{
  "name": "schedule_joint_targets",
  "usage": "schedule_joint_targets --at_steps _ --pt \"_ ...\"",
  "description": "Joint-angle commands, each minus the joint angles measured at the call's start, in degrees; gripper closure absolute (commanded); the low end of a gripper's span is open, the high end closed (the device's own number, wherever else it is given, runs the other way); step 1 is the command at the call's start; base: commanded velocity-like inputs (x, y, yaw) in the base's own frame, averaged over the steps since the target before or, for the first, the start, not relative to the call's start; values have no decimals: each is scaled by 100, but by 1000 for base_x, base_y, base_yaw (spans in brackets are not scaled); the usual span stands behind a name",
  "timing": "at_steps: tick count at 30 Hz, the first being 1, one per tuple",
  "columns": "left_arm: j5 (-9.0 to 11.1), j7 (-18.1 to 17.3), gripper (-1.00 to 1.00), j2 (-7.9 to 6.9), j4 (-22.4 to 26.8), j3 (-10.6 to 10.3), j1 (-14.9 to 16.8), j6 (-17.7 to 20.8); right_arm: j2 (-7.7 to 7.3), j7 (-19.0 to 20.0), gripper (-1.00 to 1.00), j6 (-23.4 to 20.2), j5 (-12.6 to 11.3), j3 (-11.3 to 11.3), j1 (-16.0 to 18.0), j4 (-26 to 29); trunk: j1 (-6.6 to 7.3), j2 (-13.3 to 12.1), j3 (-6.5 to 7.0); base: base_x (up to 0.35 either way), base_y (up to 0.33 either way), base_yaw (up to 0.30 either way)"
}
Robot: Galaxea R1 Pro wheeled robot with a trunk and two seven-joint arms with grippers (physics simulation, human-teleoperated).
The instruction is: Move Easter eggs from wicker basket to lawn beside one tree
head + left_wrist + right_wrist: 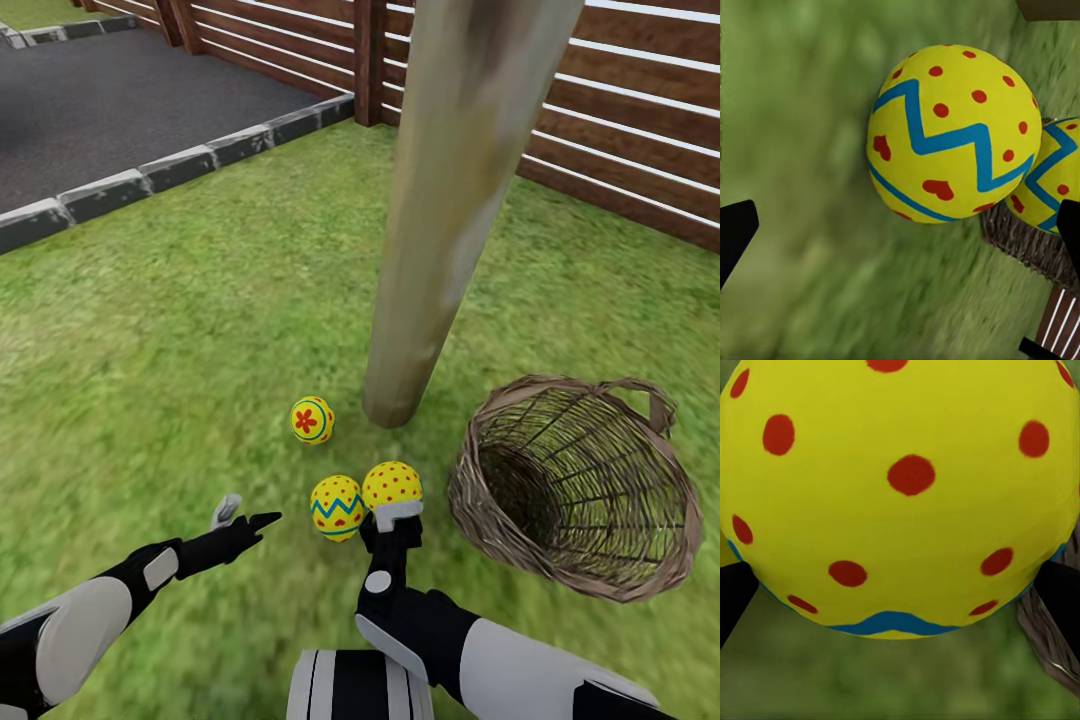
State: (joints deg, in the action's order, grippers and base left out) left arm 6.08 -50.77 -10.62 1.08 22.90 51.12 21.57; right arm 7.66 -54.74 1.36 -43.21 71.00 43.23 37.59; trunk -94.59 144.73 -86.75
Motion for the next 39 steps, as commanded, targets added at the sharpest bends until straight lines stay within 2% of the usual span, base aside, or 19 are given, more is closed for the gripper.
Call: schedule_joint_targets --at_steps 1,8,30,31,34,39 --pt "60 -14 -100 -1 1 -22 -2 55 -1 -37 100 13 -47 37 10 3 1 2 -3 0 -5 0" --pt "60 -10 -100 -9 6 -22 -40 47 -1 -37 100 13 -47 36 8 3 1 2 -3 0 -110 0" --pt "60 39 -100 -1 7 -22 -41 32 7 -37 100 13 -47 42 2 3 1 2 -3 0 -3 0" --pt "60 40 -100 -1 7 -22 -41 32 7 -37 -100 13 -47 42 2 3 1 2 -3 0 0 0" --pt "56 41 -100 -1 7 -22 -41 32 7 -37 -100 13 -47 39 -37 3 1 2 -3 0 0 0" --pt "60 45 -100 -1 7 -22 -41 32 7 -37 -100 13 -47 36 -75 3 14 -5 107 0 0 0"
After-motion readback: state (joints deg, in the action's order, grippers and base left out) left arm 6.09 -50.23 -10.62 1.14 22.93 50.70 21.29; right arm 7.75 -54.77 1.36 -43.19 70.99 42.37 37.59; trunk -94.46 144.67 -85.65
